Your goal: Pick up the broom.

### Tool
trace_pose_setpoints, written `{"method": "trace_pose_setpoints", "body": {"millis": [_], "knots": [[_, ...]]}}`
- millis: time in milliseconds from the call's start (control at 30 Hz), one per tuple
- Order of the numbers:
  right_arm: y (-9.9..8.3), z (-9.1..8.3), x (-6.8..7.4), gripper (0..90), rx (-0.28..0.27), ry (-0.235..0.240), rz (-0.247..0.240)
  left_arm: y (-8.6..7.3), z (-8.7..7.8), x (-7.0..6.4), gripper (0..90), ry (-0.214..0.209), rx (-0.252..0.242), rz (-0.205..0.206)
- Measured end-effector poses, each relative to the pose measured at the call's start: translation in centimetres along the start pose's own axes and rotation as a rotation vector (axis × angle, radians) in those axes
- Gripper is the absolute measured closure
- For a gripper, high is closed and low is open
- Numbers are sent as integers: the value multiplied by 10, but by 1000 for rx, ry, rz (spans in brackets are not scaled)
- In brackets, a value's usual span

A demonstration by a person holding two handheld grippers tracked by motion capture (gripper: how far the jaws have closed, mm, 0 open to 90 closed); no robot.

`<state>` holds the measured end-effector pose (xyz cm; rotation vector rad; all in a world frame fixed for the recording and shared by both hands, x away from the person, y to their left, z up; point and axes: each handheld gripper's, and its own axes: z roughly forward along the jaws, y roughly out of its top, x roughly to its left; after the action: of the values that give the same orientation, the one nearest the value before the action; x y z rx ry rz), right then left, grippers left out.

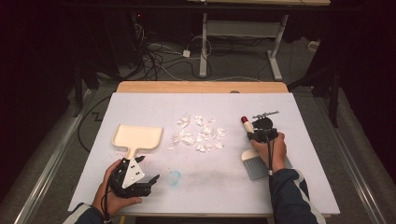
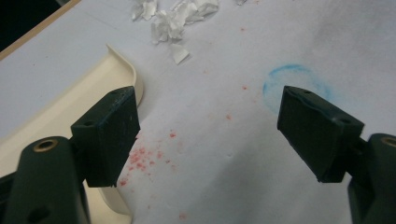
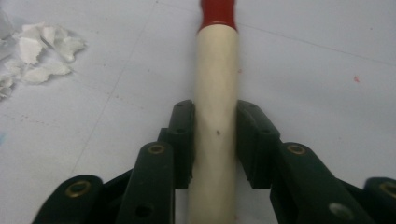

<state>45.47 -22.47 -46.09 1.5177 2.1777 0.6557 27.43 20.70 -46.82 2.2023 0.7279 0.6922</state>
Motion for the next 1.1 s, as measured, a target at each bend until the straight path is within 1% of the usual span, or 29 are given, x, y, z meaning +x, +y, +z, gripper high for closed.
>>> {"method": "trace_pose_setpoints", "body": {"millis": [167,200,300,467,533,700,767,833,867,900,933,967,1000,1033,1067,1100], "knots": [[1,0,-1,702,-2,9,-6,-2,-3,0,204,5,5,0],[0,-1,-3,702,-8,20,3,-2,-4,0,204,6,3,-2],[-1,-5,-5,702,-36,32,5,-1,-3,0,204,3,3,-1],[-3,-23,-9,703,-119,56,6,-1,-2,0,204,-1,3,-3],[-4,-32,-11,704,-153,71,-4,0,-2,-1,204,-1,4,0],[-9,-59,-10,705,-243,80,-24,3,1,-2,204,-12,-3,-2],[-11,-68,-10,705,-273,87,-24,9,4,-4,205,-24,-10,-7],[-13,-76,-9,706,-304,96,-30,16,4,-5,206,-37,-32,-21],[-14,-80,-9,706,-315,98,-27,16,4,-5,206,-37,-32,-21],[-15,-83,-8,706,-332,98,-30,24,6,-7,206,-53,-59,-41],[-16,-87,-7,706,-346,98,-30,29,7,-9,208,-61,-66,-47],[-17,-90,-6,706,-360,97,-29,29,7,-9,208,-61,-66,-47],[-19,-93,-6,706,-371,96,-31,40,11,-14,208,-72,-77,-44],[-20,-97,-4,706,-385,98,-29,40,11,-14,208,-72,-77,-44],[-22,-101,-3,706,-400,99,-29,53,17,-20,208,-98,-100,-34],[-24,-104,-3,706,-415,98,-32,59,21,-25,209,-123,-103,-38]]}}
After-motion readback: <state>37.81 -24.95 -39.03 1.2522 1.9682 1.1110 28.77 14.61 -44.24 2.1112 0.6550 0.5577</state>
